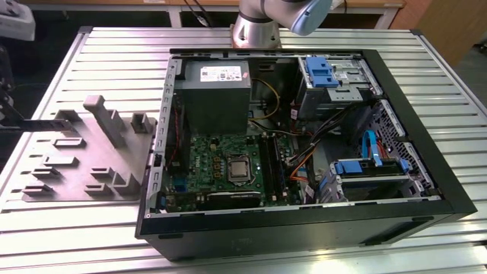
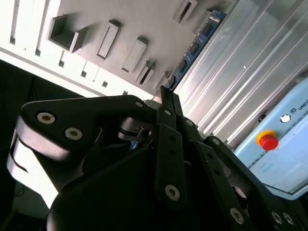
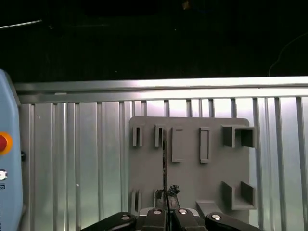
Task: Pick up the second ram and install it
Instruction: 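Pick up the second ram and move it above second insertion slot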
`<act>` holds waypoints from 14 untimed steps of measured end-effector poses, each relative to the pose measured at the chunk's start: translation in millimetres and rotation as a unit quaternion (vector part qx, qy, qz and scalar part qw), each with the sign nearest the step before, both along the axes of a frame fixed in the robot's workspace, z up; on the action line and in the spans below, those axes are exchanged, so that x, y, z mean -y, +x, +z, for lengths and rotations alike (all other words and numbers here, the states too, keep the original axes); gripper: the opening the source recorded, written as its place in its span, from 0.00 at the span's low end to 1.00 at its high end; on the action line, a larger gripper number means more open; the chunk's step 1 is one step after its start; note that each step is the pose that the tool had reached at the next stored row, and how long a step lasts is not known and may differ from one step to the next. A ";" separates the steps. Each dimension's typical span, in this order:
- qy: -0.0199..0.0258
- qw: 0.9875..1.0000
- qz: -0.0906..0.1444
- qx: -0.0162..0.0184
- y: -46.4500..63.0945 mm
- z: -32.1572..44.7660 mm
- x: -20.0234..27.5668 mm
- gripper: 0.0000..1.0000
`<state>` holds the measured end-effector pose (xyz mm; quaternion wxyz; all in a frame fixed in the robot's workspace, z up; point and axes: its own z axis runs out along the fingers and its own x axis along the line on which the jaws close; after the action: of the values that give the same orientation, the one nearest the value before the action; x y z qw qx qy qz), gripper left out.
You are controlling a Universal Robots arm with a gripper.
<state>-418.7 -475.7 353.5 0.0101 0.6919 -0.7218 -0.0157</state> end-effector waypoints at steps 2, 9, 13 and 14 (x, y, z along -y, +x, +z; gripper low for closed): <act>0.000 1.000 0.000 0.000 0.0 14.2 0.0 0.11; 0.000 1.000 0.000 0.000 0.0 36.6 0.0 0.11; 0.000 1.000 0.000 0.000 0.1 36.7 0.0 0.11; 0.000 1.000 0.000 0.000 0.8 36.9 0.0 0.11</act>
<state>-417.9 -475.7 390.4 0.0102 0.6919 -0.7217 -0.0156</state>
